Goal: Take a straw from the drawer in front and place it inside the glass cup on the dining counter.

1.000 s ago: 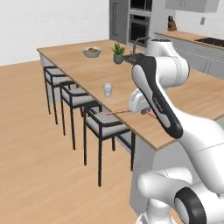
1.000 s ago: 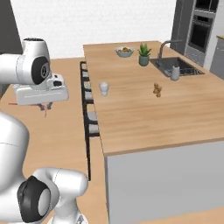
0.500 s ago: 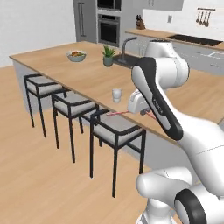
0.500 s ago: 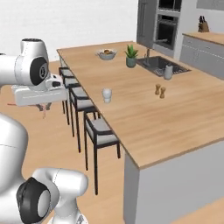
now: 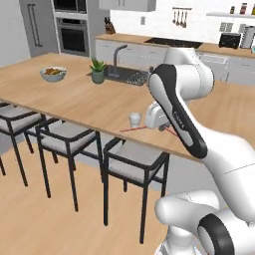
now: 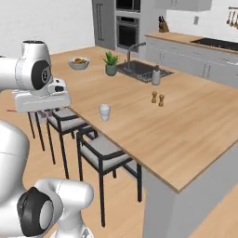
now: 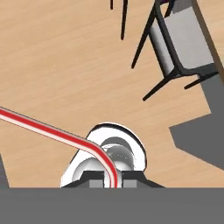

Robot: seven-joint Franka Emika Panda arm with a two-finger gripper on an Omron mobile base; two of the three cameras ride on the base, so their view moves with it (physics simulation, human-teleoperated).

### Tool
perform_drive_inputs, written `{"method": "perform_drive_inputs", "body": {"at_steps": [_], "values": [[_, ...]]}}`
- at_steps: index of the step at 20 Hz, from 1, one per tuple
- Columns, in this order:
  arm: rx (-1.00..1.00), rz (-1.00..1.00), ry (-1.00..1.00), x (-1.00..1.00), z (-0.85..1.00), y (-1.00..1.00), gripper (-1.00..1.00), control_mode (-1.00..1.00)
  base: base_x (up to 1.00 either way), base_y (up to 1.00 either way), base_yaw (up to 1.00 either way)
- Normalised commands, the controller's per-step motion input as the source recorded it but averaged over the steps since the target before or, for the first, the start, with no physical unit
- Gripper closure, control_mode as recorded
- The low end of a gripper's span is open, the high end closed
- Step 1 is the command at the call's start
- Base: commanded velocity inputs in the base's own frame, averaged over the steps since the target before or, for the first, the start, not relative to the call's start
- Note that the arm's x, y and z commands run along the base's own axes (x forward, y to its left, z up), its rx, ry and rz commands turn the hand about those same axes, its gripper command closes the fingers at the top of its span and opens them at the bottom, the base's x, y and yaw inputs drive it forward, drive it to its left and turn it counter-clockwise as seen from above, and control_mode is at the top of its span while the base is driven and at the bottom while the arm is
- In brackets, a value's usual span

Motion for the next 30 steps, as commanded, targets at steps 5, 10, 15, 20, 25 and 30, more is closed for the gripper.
{"method": "perform_drive_inputs", "body": {"at_steps": [5,10,15,20,25,30], "values": [[0.00,0.00,0.00,0.00,0.00,0.00,1.00,1.00,0.14,0.89,-0.55],[0.00,0.00,0.00,0.00,0.00,0.00,1.00,1.00,0.00,0.75,-0.62],[0.00,0.00,0.00,0.00,0.00,0.00,1.00,1.00,0.00,0.66,-0.66],[0.00,0.00,0.00,0.00,0.00,0.00,1.00,1.00,0.01,0.82,-0.59],[0.00,0.00,0.00,0.00,0.00,0.00,1.00,1.00,0.16,0.77,-0.52],[0.00,0.00,0.00,0.00,0.00,0.00,1.00,1.00,0.71,0.48,-0.34]]}}
